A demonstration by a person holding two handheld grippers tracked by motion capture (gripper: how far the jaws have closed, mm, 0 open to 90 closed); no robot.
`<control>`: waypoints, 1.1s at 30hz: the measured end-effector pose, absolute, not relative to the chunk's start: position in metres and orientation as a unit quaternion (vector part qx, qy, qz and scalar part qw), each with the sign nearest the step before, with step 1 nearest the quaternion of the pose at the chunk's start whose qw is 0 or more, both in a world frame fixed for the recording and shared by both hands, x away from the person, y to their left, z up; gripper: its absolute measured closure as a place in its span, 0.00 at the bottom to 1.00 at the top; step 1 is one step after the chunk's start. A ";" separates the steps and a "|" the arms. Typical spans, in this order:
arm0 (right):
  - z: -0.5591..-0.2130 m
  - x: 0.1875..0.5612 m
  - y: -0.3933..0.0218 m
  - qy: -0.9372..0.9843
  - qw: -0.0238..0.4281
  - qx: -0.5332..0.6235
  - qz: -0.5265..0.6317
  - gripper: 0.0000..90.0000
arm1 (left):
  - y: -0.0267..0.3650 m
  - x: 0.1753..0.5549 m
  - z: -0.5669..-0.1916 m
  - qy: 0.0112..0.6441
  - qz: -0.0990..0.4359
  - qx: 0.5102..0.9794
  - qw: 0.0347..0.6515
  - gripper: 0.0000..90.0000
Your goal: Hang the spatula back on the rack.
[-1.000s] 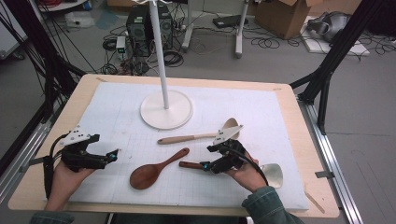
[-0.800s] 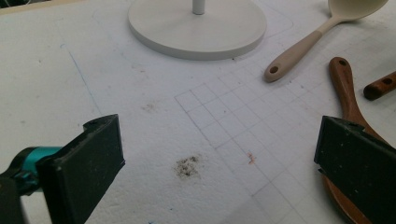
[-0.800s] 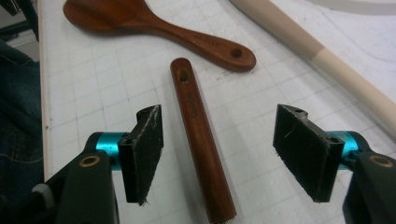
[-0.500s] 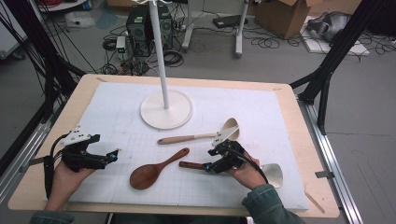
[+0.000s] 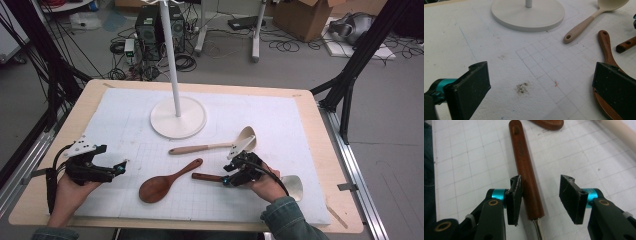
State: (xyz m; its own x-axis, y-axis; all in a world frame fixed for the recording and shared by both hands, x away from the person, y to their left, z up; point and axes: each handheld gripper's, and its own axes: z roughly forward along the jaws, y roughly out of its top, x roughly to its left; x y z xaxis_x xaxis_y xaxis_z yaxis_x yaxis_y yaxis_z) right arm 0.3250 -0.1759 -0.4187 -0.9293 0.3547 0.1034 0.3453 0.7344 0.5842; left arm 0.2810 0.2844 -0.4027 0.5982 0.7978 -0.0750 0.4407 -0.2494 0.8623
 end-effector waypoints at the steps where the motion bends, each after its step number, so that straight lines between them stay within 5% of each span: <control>1: -0.420 0.325 -0.176 0.932 0.002 0.186 0.310 0.61 | 0.284 0.281 -0.403 0.404 0.194 0.767 0.459 0.02; 17: -0.425 0.320 -0.180 0.949 -0.001 0.138 0.284 0.78 | 0.283 0.280 -0.403 0.402 0.190 0.767 0.462 0.02; 33: -0.422 0.322 -0.183 0.947 -0.008 0.113 0.302 0.81 | 0.278 0.279 -0.402 0.392 0.181 0.769 0.470 0.02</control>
State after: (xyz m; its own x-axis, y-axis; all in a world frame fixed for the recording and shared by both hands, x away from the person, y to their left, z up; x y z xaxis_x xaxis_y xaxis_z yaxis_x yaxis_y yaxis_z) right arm 0.3223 -0.1826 -0.4223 -0.9742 0.2092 0.0845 0.2194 0.7920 0.5697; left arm 0.2793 0.2776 -0.4019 0.6265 0.7741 -0.0908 0.4338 -0.2496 0.8657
